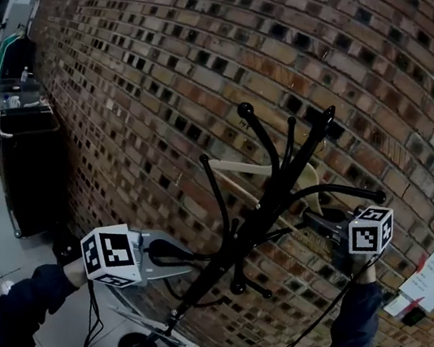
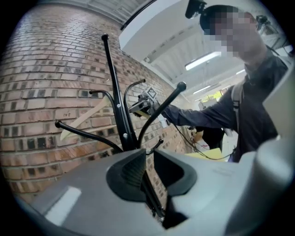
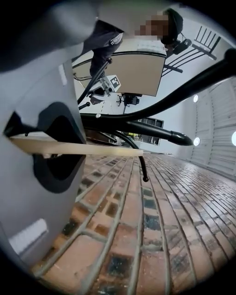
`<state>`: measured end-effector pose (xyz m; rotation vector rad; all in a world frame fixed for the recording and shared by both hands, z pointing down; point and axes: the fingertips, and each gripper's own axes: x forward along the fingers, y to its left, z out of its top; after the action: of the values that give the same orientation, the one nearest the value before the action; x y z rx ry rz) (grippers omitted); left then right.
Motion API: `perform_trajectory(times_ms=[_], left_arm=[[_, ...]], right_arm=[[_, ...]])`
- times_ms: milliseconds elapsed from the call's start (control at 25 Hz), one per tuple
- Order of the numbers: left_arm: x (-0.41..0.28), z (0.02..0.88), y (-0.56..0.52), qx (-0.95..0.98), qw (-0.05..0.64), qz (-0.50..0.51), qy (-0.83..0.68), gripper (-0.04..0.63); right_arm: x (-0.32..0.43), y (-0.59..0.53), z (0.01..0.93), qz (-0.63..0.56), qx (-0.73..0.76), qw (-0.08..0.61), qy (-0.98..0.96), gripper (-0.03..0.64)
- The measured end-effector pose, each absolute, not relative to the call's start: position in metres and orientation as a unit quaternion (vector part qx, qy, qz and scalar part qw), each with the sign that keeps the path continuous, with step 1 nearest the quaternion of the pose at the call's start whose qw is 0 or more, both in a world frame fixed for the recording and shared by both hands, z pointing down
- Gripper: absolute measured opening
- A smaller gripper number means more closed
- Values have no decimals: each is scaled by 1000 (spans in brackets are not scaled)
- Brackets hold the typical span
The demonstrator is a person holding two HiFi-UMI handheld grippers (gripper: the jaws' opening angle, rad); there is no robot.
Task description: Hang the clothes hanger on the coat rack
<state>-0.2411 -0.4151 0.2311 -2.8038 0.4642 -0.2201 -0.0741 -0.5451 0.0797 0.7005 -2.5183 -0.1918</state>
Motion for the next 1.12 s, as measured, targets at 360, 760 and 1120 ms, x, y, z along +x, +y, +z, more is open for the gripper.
perform_trajectory(times_ms=[360, 760, 1120], left_arm=[[-254, 229, -427, -979, 143, -74, 127, 55], [-240, 232, -426, -985, 143, -60, 78, 55], [-254, 230, -430, -985, 141, -48, 84, 55]], right_arm=[[-105, -555, 107, -35, 226, 306, -924, 52], [-107, -549, 125, -99, 284, 280, -912, 113], [-57, -512, 60, -139, 401, 111, -899, 225]])
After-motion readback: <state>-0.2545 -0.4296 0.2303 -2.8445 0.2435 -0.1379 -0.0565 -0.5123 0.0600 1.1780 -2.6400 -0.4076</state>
